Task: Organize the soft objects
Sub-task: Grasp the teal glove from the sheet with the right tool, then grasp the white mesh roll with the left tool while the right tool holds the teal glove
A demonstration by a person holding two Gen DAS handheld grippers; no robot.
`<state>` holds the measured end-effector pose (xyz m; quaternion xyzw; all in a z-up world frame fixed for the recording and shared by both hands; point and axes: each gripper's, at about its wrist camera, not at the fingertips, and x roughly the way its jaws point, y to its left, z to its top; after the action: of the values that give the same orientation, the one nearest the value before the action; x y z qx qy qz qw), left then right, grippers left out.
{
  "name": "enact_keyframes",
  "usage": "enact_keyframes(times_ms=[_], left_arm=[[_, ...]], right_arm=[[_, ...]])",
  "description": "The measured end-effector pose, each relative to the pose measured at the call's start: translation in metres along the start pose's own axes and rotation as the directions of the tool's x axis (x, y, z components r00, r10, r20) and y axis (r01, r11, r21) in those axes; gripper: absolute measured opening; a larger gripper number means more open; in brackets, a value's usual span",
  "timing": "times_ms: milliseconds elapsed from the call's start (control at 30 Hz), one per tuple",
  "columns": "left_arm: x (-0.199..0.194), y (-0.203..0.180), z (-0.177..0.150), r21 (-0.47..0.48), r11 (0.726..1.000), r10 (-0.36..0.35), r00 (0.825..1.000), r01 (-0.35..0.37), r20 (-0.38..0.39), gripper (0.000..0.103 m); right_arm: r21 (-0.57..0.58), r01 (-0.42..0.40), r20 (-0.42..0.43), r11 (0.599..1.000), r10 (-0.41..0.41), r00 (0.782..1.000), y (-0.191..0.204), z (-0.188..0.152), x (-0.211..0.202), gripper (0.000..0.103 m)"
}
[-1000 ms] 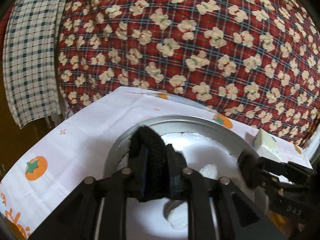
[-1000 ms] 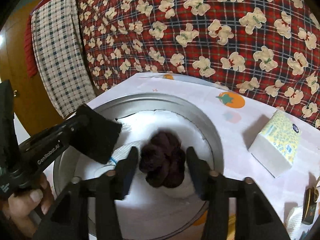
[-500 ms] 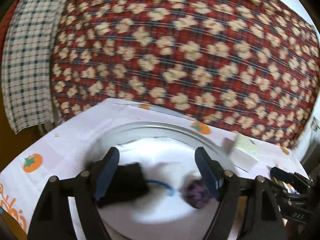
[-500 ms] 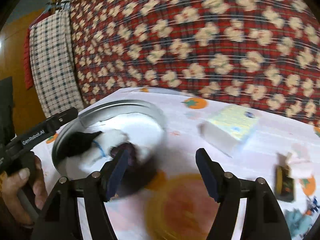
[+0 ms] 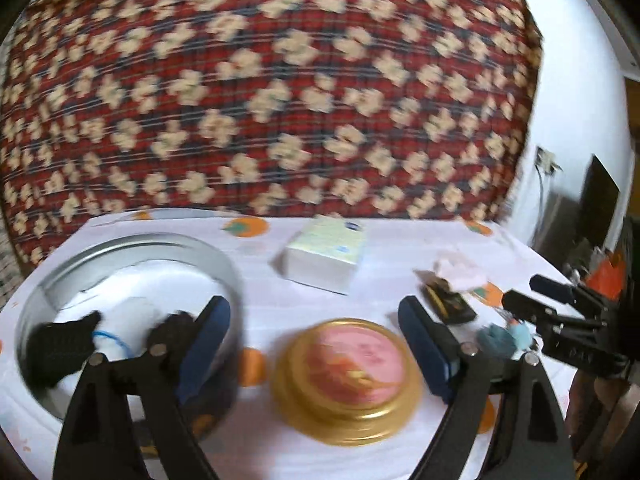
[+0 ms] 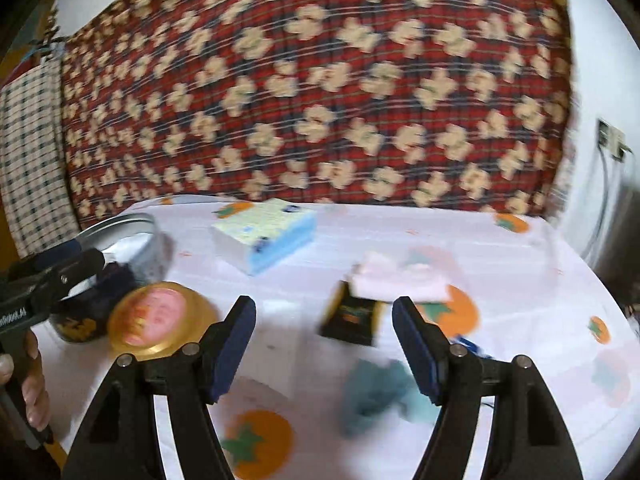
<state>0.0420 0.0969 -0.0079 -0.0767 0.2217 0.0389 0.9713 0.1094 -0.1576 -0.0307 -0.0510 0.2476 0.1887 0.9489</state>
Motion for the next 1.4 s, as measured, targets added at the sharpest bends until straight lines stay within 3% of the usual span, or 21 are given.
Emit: enact_keyframes(times_ms=[233,433,567,800,933,1067,1233,1400], left_arm=[[0.016,-0.048,-0.01,0.065,0.996,-0.05,0.997,0.054,-0.059,0.094],[0.022,-0.061,-0.014,0.094,0.994,-0.045,0.997,0.051,-0.066,0.095],[0.026,-0.063,-0.018,0.094,0.994,-0.046,0.995,0.054,-0.083,0.095],[0.028,-0.061,-0.018,0.09,0.994,-0.047,0.995,0.055,-0.089,0.096],[0.028,-0.061,-0.017,0.093,0.994,-0.05,0.995,0.059,-0.09,0.095],[0.028,-0.066,-0.019,0.113,0.992,-0.05,0.995,0.06,-0.09,0.095],[0.028,-0.077,-0.02,0.146,0.986,-0.066,0.994,0.079,-0.089,0.095],[0.029,-0.094,-0.02,0.189,0.977,-0.083,0.992,0.1,-0.093,0.094]], right_arm=[[-0.007,0.029,-0.064,1.0,-0.029,0.998,-0.024,-0.017,0.003,0.072],[-0.009,0.003,-0.126,1.0,-0.004,0.992,-0.026,-0.024,0.012,0.071],[-0.027,-0.014,-0.178,1.0,0.009,0.984,-0.02,-0.032,0.022,0.055],[-0.062,-0.027,-0.254,0.998,0.01,0.967,-0.012,-0.043,0.036,0.055],[-0.051,-0.032,-0.307,0.998,0.015,0.952,-0.014,-0.048,0.047,0.034],[-0.015,-0.057,-0.29,0.998,0.05,0.956,-0.019,-0.046,0.044,0.013],[0.049,-0.066,-0.197,0.997,0.075,0.978,-0.029,-0.036,0.032,0.011],[0.103,-0.009,-0.087,0.995,0.019,0.996,-0.042,-0.02,0.02,0.011]])
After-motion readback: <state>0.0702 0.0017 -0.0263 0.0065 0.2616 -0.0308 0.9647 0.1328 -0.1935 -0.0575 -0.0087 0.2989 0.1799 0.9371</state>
